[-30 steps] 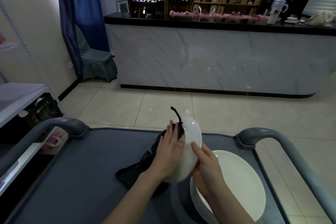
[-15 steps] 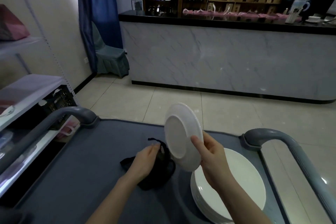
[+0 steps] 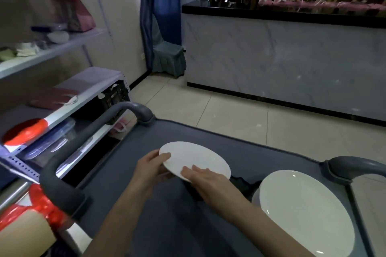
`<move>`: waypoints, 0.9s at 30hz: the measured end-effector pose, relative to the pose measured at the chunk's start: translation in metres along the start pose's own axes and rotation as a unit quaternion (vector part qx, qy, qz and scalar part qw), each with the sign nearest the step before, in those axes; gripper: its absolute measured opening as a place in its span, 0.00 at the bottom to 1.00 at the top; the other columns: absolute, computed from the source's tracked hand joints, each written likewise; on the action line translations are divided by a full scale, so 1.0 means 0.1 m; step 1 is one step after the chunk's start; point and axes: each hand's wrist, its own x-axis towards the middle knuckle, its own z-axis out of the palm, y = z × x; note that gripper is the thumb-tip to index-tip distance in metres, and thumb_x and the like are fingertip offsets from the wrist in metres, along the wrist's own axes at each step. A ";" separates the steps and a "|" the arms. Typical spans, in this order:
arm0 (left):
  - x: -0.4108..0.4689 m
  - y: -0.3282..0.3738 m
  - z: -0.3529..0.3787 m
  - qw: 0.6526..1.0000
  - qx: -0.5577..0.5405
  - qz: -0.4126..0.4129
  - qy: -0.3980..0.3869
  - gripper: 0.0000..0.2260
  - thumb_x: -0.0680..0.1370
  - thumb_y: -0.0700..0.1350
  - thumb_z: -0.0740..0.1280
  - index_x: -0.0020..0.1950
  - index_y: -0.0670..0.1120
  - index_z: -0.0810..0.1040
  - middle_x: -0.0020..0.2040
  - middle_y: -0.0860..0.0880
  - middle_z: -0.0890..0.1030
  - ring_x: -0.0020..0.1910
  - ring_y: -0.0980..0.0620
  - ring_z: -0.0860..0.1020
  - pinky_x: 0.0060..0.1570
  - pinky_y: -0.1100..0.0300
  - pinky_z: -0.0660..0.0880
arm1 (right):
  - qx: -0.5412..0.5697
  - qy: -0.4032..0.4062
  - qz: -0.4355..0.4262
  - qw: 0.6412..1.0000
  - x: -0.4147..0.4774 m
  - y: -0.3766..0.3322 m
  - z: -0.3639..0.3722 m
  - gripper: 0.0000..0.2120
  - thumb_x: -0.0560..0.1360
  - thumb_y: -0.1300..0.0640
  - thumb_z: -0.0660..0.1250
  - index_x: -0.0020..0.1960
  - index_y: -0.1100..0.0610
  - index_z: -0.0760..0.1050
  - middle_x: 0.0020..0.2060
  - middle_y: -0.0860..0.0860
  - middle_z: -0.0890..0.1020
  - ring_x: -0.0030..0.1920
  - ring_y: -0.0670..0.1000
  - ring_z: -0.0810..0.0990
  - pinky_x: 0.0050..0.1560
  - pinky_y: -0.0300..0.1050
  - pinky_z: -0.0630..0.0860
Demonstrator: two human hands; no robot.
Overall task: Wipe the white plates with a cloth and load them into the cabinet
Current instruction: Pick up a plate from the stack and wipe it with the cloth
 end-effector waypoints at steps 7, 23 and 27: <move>0.32 -0.15 -0.65 0.998 -0.042 -0.001 0.044 0.16 0.75 0.33 0.66 0.62 0.44 0.78 0.54 0.40 0.82 0.47 0.41 0.82 0.35 0.53 0.80 | 0.140 -0.025 0.067 0.988 0.45 -0.08 0.27 0.27 0.77 0.50 0.69 0.75 0.46 0.66 0.74 0.43 0.67 0.76 0.44 0.60 0.77 0.48 0.53; 1.23 -0.32 -1.87 0.991 0.122 -0.041 0.029 0.20 0.74 0.31 0.61 0.62 0.48 0.73 0.58 0.46 0.79 0.55 0.44 0.78 0.50 0.46 0.79 | 0.358 0.151 0.427 0.817 1.53 -0.34 1.39 0.23 0.66 0.70 0.70 0.51 0.44 0.77 0.42 0.40 0.83 0.44 0.44 0.82 0.38 0.30 0.75; 1.34 -0.32 -1.88 0.973 0.226 -0.035 0.015 0.23 0.71 0.29 0.60 0.62 0.47 0.75 0.51 0.50 0.81 0.51 0.49 0.78 0.44 0.56 0.75 | 0.323 0.163 0.444 0.820 1.58 -0.35 1.48 0.23 0.66 0.70 0.68 0.57 0.52 0.78 0.47 0.48 0.84 0.48 0.50 0.81 0.49 0.42 0.78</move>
